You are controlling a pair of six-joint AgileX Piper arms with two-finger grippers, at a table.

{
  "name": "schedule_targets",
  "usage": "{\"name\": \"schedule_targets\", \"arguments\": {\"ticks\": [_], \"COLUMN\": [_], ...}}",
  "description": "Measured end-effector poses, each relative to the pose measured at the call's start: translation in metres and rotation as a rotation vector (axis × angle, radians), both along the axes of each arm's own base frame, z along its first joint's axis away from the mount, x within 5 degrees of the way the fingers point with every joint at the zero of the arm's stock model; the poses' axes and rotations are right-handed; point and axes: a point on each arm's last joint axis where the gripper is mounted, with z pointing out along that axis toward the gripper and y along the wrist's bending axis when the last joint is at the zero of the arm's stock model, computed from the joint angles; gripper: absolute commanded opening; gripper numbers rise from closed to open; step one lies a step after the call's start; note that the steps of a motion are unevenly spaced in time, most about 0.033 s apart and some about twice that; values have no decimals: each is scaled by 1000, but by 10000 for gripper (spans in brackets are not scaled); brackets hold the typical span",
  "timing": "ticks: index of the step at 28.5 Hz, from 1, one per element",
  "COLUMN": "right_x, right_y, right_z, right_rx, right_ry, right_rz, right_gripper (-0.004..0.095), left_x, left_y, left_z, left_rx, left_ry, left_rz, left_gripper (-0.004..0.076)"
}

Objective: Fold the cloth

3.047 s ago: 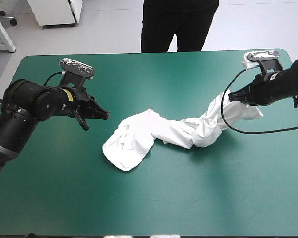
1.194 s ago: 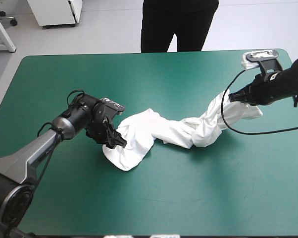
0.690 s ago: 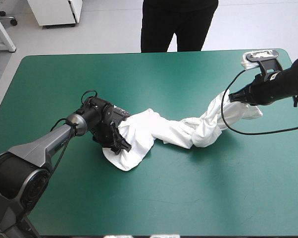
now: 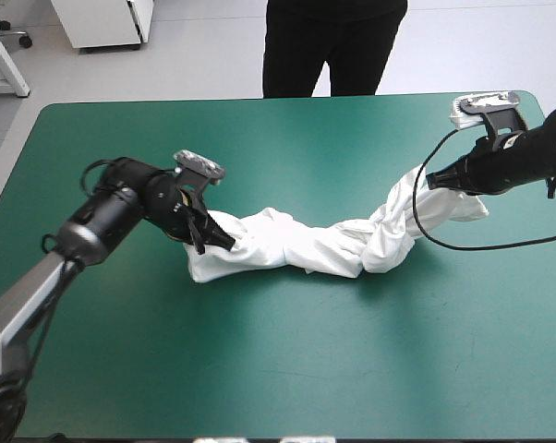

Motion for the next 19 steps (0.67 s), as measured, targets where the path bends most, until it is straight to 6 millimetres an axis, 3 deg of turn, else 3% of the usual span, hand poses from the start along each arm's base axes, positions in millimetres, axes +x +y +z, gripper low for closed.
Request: {"name": "schedule_targets", "arguments": {"ticks": [5,7,9,15,19], "right_x": [-1,-4,-14,-57,-97], "right_y": [0,0,0,1,1], "right_z": [23,45,82,157,187], "right_rx": [11,22,44,95,117], "right_ry": [-76,-148,-277,-588,-744], "right_rz": [-20,-31,-48,-59,-55], "right_gripper": [-17,-17,-17,-17,-17], "left_x": [-38,-57,-84,-133,-160], "left_y": [19,29,43,65,76], "left_z": [98,137,189,256,278], "left_rx": [-127,-178,-250,-376,-436], "left_ry": [-266,-385,-557,-811,-916], "left_rz": [2,4,9,-18,-39], "left_gripper": [-7,-7,-7,-9,-9]}}
